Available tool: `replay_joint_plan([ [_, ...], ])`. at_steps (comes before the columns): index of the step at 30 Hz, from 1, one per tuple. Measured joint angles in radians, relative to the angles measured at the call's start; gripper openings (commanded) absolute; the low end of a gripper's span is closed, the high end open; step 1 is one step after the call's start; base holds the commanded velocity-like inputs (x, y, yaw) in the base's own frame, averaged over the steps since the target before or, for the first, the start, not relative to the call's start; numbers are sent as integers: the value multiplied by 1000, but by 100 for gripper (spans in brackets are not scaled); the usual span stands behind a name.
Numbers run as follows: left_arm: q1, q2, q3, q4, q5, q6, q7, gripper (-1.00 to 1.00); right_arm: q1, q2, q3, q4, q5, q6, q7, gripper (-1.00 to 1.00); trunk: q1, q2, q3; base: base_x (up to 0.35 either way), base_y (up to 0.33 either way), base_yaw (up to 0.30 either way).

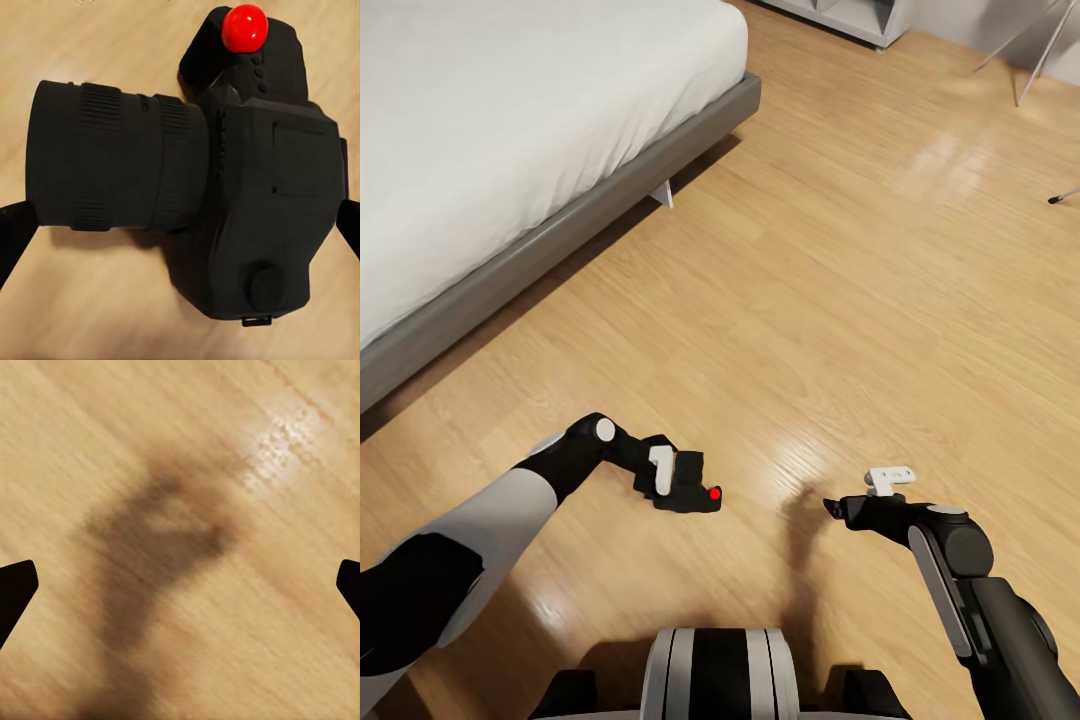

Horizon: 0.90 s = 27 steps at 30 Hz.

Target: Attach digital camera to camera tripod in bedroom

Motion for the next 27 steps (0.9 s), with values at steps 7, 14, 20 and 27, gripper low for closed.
replay_joint_plan([
  [7, 2, -6, 0, 4, 0, -23, 2, 100, 0, 0, 0, 0, 0, 0, 0, 100, 0, 0, 0, 0, 0, 0],
  [14, 24, -1, 1, 11, 1, -40, 28, 100, 0, 0, 0, 0, 0, 0, 0, 100, 0, 0, 0, 0, 0, 0],
  [20, 34, 2, 2, 12, 0, -50, 41, 100, 0, 0, 0, 0, 0, 0, 0, 100, 0, 0, 0, 0, 0, 0],
  [27, 38, 4, 4, 13, 1, -54, 45, 100, 0, 0, 0, 0, 0, 0, 0, 100, 0, 0, 0, 0, 0, 0],
])
